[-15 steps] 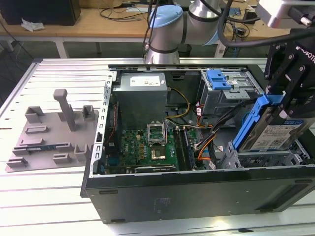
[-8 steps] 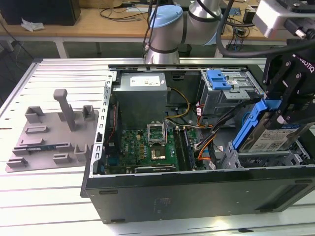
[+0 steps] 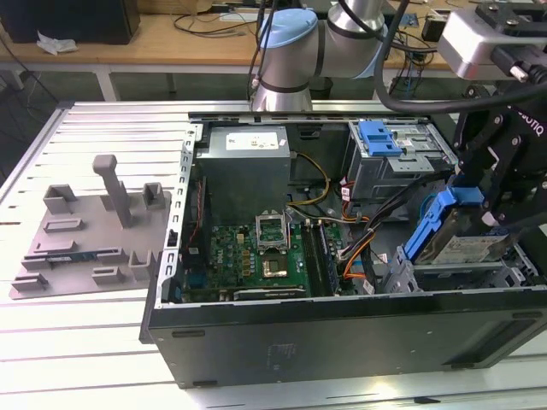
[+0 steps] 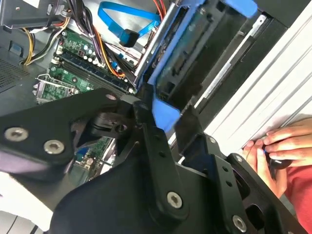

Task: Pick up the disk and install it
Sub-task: 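Insert the disk into the insertion slot, then insert the first disk wire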

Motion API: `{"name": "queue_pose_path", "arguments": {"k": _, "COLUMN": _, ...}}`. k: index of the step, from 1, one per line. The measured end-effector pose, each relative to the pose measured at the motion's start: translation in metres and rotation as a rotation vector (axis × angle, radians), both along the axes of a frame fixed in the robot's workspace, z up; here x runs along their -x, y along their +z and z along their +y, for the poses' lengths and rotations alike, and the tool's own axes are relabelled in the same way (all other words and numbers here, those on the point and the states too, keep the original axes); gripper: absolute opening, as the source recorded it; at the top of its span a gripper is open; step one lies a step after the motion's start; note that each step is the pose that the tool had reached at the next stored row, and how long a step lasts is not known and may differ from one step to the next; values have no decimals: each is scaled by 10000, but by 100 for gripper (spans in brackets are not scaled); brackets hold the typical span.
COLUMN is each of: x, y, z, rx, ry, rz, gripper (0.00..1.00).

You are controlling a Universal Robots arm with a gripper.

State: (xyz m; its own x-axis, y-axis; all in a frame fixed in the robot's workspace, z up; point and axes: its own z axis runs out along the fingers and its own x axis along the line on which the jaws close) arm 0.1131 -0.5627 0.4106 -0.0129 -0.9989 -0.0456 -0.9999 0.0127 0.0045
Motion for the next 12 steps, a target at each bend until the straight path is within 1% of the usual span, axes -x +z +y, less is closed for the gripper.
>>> {"name": "queue_pose_path", "arguments": {"k": 1, "x": 0, "y": -2, "z": -4, "rx": -1, "ry": 0, "rz": 0, "gripper": 44}}
{"name": "queue_pose_path", "arguments": {"k": 2, "x": 0, "y": -4, "z": -11, "rx": -2, "ry": 0, "rz": 0, "gripper": 50}}
{"name": "queue_pose_path", "arguments": {"k": 5, "x": 0, "y": -5, "z": -23, "rx": -1, "ry": 0, "rz": -1, "gripper": 50}}
{"name": "queue_pose_path", "arguments": {"k": 12, "x": 0, "y": -5, "z": -30, "rx": -1, "ry": 0, "rz": 0, "gripper": 50}}
